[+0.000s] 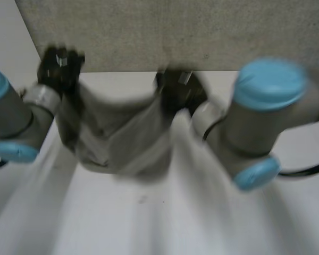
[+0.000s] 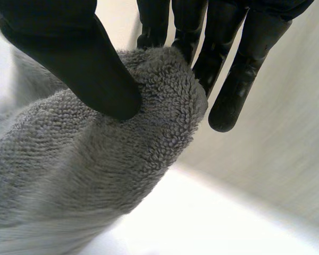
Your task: Fold the towel.
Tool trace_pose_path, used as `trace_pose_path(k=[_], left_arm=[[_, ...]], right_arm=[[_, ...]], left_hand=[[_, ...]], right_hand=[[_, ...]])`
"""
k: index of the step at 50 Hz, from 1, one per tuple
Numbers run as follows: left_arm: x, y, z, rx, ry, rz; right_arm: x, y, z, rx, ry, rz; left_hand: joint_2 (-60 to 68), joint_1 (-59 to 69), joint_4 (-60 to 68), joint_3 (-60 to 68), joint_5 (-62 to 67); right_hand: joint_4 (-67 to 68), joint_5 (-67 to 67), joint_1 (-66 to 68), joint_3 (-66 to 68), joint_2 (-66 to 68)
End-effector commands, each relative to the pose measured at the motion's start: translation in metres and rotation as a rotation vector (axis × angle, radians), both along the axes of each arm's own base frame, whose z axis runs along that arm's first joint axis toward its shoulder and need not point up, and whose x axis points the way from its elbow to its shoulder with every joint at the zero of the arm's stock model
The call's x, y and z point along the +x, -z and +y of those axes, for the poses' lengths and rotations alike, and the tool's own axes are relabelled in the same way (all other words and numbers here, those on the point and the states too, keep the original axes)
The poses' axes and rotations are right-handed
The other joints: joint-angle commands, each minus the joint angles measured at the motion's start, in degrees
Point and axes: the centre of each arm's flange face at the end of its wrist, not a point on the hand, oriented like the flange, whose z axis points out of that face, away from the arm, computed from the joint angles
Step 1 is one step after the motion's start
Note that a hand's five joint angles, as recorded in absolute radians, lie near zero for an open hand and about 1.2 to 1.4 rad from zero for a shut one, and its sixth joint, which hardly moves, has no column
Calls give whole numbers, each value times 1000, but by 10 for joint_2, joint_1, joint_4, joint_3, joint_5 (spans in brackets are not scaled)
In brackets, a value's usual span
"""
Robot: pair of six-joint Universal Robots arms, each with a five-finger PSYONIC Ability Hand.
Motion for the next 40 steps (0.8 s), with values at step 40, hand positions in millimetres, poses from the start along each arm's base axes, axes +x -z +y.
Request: trace_pose_path(k=[40], left_arm=[[-20, 95, 177, 404, 132, -57]], right_arm=[[-122, 100, 49, 67, 63, 774]], left_hand=[[106, 128, 107, 107, 116]], right_hand=[[119, 149, 255, 126, 129]])
